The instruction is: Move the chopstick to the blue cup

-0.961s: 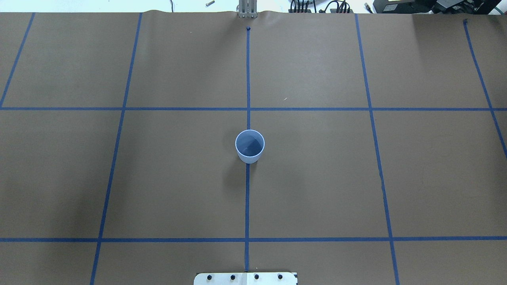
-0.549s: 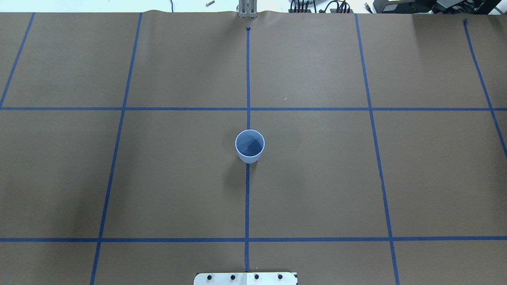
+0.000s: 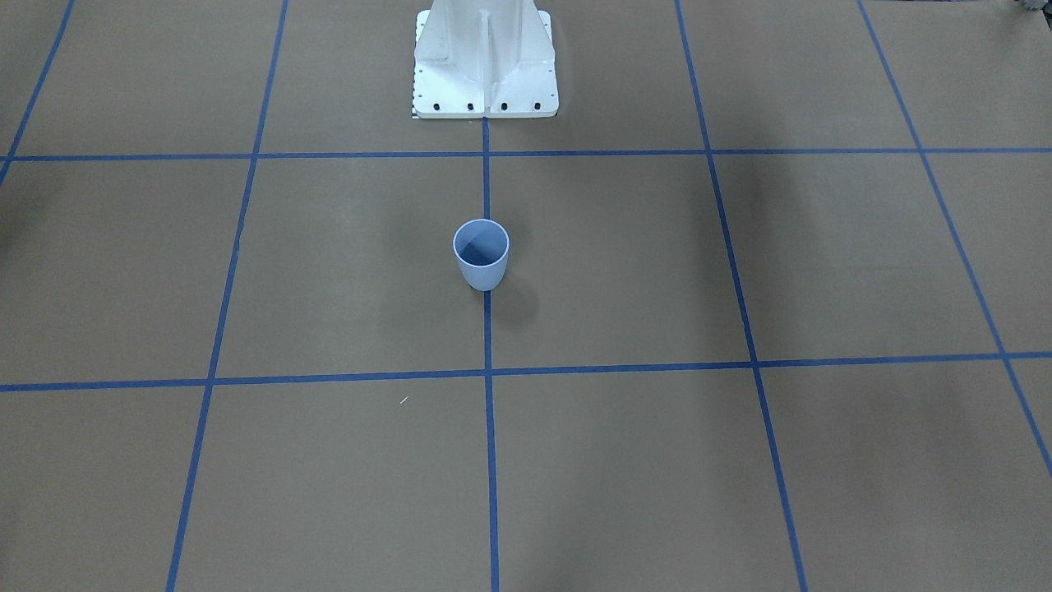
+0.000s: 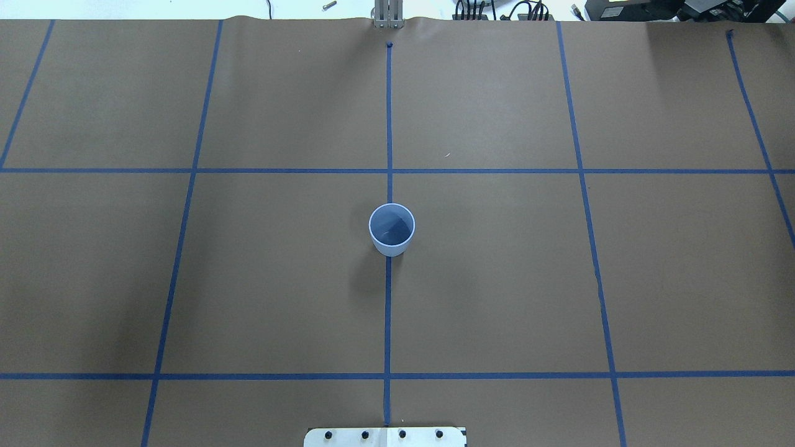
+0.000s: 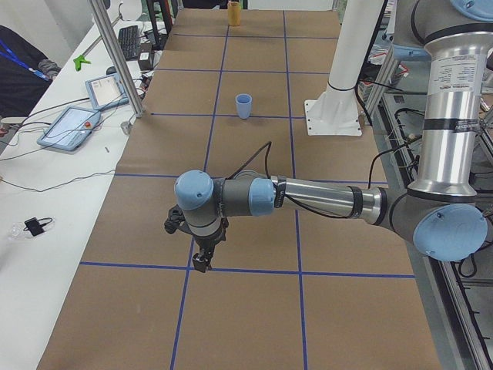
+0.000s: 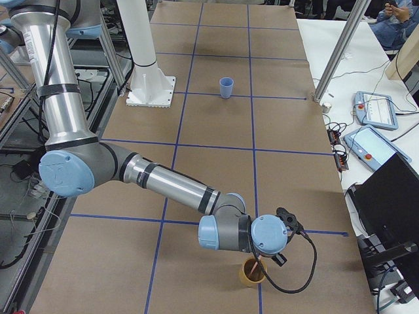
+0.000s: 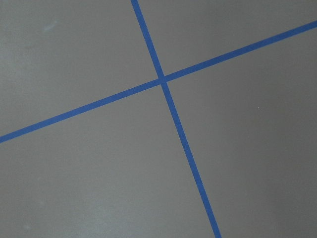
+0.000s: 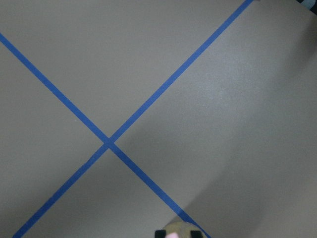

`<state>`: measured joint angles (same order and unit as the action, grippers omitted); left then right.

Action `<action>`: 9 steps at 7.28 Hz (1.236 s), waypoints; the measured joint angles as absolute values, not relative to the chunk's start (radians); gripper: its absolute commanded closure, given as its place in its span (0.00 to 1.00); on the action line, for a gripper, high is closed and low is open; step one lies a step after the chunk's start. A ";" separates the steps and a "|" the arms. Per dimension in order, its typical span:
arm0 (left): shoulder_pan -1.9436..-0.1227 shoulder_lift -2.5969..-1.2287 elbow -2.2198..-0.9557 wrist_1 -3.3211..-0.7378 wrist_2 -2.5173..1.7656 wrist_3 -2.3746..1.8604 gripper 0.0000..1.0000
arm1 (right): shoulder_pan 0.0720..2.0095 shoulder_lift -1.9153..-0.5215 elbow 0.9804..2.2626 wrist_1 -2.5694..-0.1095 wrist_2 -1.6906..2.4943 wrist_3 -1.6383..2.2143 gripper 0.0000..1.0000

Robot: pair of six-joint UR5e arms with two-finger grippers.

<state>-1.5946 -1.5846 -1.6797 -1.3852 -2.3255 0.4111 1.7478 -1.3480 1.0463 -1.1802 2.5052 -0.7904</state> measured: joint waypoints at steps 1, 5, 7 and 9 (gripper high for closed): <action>-1.594 -1.585 -1.680 -1.385 -2.325 0.411 0.00 | 1.747 -1.347 1.050 -1.180 2.506 -0.790 1.00; -1.594 -1.576 -1.680 -1.385 -2.326 0.411 0.00 | 1.749 -1.352 1.088 -1.181 2.505 -0.788 1.00; -1.594 -1.575 -1.679 -1.385 -2.326 0.411 0.00 | 1.756 -1.357 1.115 -1.184 2.505 -0.786 1.00; -1.594 -1.574 -1.678 -1.385 -2.326 0.411 0.00 | 1.790 -1.358 1.143 -1.206 2.511 -0.784 1.00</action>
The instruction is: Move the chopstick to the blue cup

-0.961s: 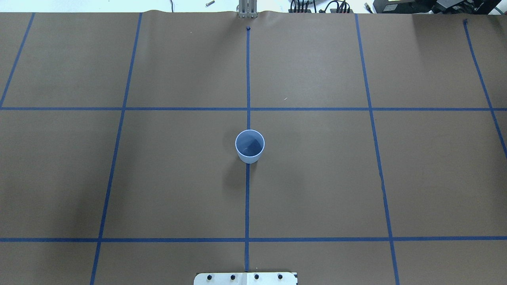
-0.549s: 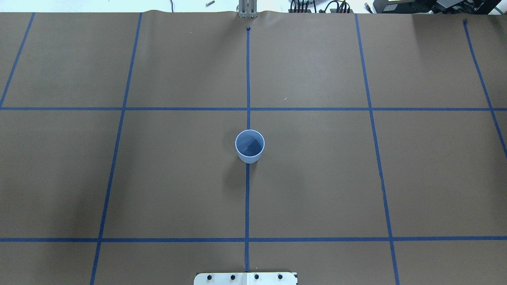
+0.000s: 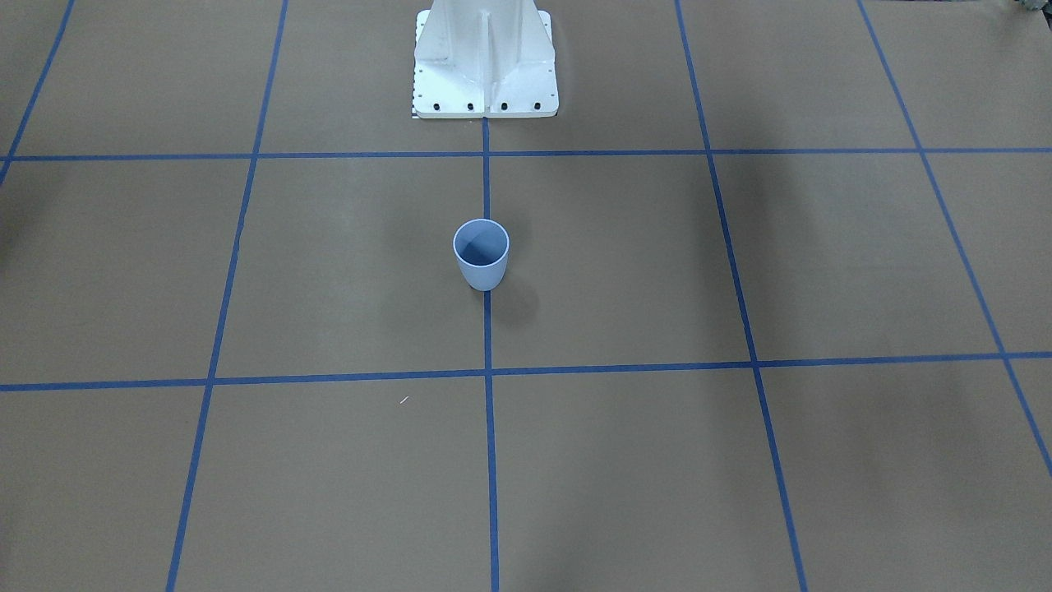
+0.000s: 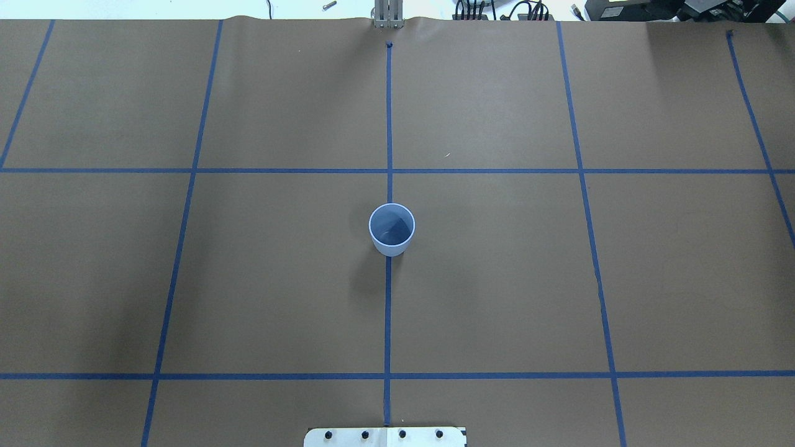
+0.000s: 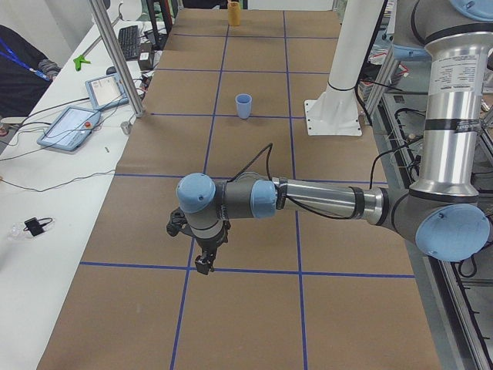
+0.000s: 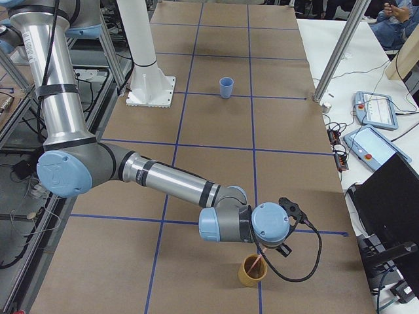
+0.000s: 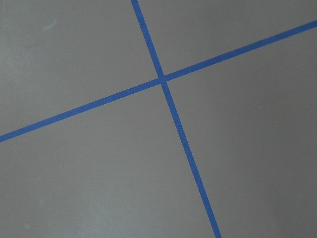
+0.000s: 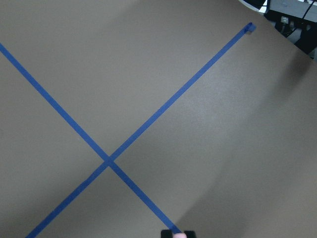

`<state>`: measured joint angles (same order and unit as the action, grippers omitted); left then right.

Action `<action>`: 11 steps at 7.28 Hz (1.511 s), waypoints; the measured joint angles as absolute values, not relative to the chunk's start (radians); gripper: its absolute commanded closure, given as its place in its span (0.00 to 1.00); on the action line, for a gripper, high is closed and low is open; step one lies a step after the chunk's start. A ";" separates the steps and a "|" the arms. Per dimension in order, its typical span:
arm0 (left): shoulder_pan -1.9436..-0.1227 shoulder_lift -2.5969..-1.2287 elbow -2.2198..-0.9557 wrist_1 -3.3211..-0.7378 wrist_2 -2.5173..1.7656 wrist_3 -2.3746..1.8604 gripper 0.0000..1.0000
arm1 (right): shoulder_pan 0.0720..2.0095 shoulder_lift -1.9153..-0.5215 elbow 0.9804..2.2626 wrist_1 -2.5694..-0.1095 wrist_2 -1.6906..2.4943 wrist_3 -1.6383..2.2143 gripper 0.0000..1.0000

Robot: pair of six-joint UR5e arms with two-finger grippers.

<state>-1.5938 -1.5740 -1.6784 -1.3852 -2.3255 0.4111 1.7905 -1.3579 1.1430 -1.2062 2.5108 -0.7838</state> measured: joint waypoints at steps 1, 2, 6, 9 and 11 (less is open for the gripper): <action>-1.594 -1.574 -1.678 -1.385 -2.326 0.411 0.00 | 1.816 -1.357 1.160 -1.238 2.513 -0.784 1.00; -1.594 -1.574 -1.676 -1.385 -2.326 0.411 0.00 | 1.842 -1.356 1.198 -1.293 2.514 -0.784 1.00; -1.593 -1.574 -1.669 -1.385 -2.326 0.410 0.00 | 1.914 -1.341 1.387 -1.533 2.516 -0.784 1.00; -1.592 -1.574 -1.672 -1.384 -2.326 0.410 0.00 | 1.907 -1.302 1.499 -1.610 2.533 -0.746 1.00; -1.594 -1.573 -1.675 -1.384 -2.326 0.409 0.00 | 1.815 -1.309 1.606 -1.606 2.618 -0.550 1.00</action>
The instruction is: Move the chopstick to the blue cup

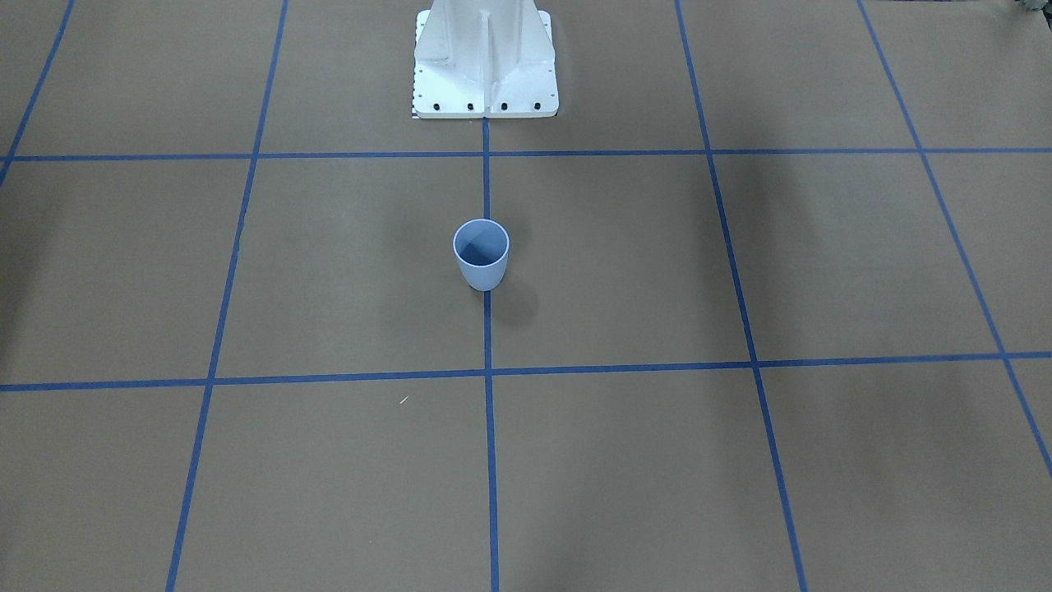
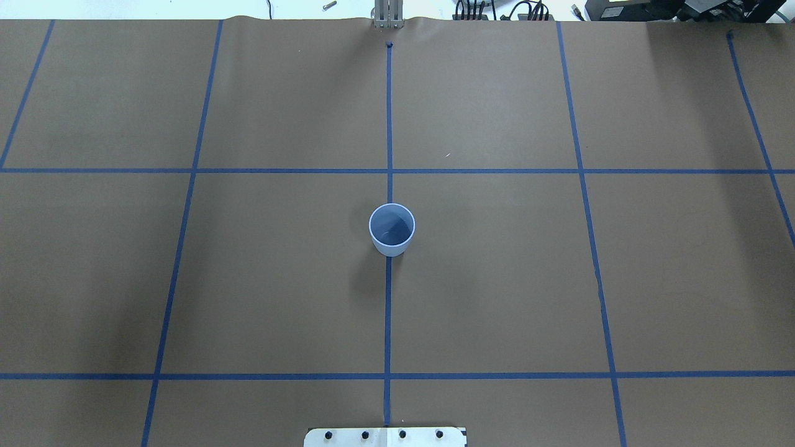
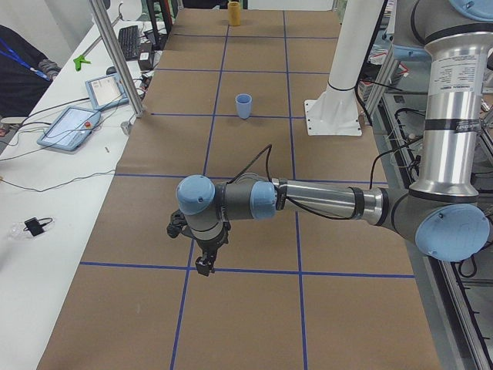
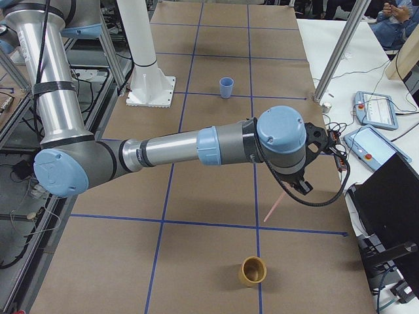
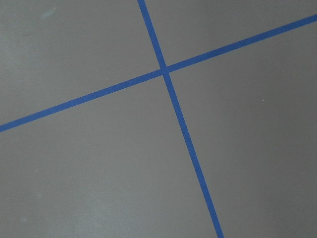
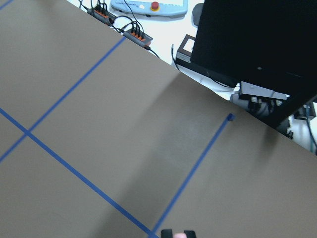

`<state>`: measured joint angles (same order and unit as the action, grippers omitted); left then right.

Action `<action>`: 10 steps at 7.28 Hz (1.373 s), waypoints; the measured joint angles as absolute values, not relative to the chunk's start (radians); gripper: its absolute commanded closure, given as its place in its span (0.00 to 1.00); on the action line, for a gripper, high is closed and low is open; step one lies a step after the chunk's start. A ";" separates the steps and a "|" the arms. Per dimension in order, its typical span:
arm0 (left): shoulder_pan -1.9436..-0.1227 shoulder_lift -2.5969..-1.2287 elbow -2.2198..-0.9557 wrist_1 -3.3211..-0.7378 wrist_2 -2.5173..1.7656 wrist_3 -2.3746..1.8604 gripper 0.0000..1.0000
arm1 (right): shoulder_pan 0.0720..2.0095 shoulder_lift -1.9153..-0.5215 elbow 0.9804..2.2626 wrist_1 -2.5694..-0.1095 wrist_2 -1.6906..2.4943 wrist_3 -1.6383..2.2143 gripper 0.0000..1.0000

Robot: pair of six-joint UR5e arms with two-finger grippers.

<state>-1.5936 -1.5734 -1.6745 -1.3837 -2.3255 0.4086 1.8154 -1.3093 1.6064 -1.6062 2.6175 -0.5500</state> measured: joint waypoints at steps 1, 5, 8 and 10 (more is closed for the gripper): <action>-1.594 -1.573 -1.676 -1.384 -2.325 0.408 0.00 | 1.752 -1.311 1.671 -1.604 2.633 -0.451 1.00; -1.595 -1.572 -1.678 -1.384 -2.326 0.409 0.00 | 1.447 -1.267 1.883 -1.551 2.607 -0.260 1.00; -1.596 -1.555 -1.683 -1.384 -2.326 0.410 0.00 | 1.119 -1.137 1.977 -1.451 2.294 0.114 1.00; -1.597 -1.542 -1.684 -1.384 -2.326 0.409 0.00 | 0.922 -0.988 1.983 -1.558 2.080 0.254 1.00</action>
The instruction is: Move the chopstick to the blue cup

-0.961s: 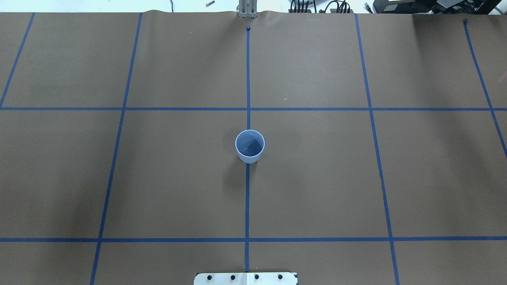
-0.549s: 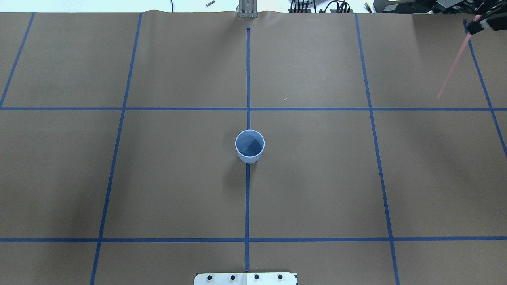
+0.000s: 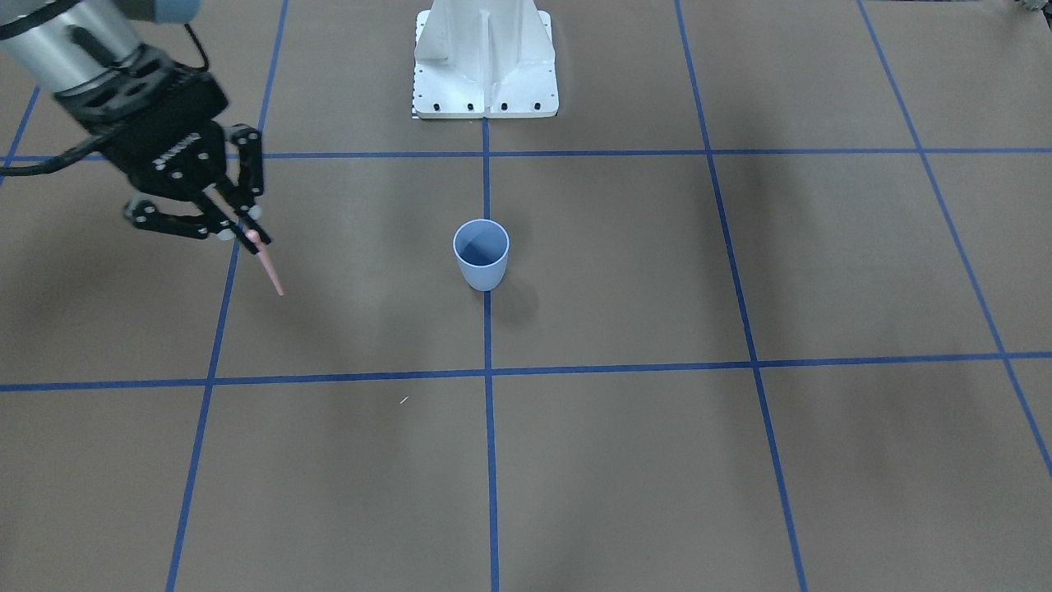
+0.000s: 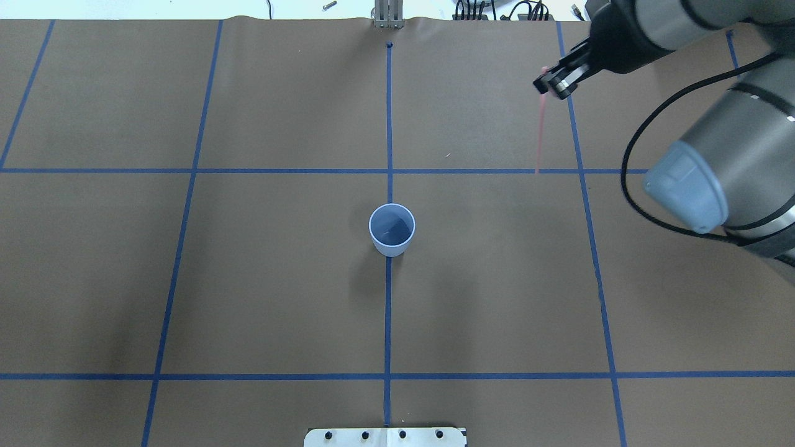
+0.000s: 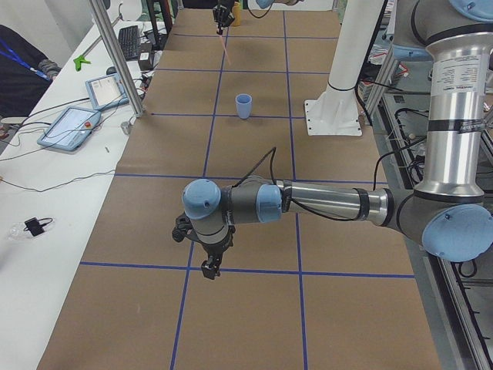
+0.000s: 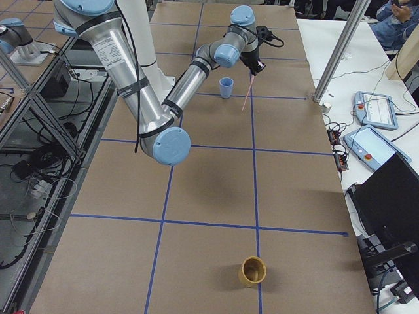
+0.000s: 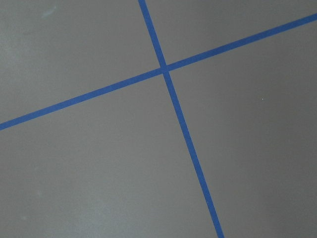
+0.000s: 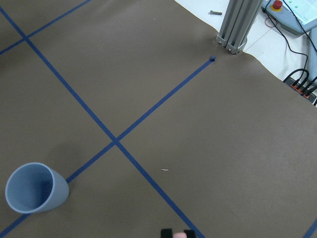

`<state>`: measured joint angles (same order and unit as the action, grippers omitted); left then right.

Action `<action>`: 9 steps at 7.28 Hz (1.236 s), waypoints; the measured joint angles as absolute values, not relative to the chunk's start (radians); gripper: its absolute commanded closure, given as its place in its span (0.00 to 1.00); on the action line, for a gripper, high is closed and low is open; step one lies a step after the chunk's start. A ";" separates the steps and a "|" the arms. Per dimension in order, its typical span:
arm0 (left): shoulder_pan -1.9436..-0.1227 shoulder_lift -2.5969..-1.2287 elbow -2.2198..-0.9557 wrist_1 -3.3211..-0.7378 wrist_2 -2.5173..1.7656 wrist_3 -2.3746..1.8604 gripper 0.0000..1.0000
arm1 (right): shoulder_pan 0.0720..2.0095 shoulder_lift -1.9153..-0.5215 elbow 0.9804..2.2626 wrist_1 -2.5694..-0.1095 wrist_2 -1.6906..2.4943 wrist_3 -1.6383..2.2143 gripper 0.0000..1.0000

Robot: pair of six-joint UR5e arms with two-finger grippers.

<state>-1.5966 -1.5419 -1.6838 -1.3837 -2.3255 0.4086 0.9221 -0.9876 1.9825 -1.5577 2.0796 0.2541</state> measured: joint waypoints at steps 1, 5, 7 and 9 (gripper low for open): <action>-1.597 -1.537 -1.683 -1.384 -2.326 0.408 0.00 | 0.858 -0.890 1.976 -1.669 2.014 0.278 1.00; -1.597 -1.533 -1.678 -1.384 -2.325 0.408 0.00 | 0.708 -0.463 1.727 -1.960 1.878 0.444 1.00; -1.597 -1.532 -1.673 -1.385 -2.326 0.408 0.01 | 0.644 -0.304 1.562 -2.043 1.839 0.528 1.00; -1.597 -1.532 -1.670 -1.385 -2.326 0.409 0.00 | 0.604 -0.282 1.508 -2.052 1.778 0.546 1.00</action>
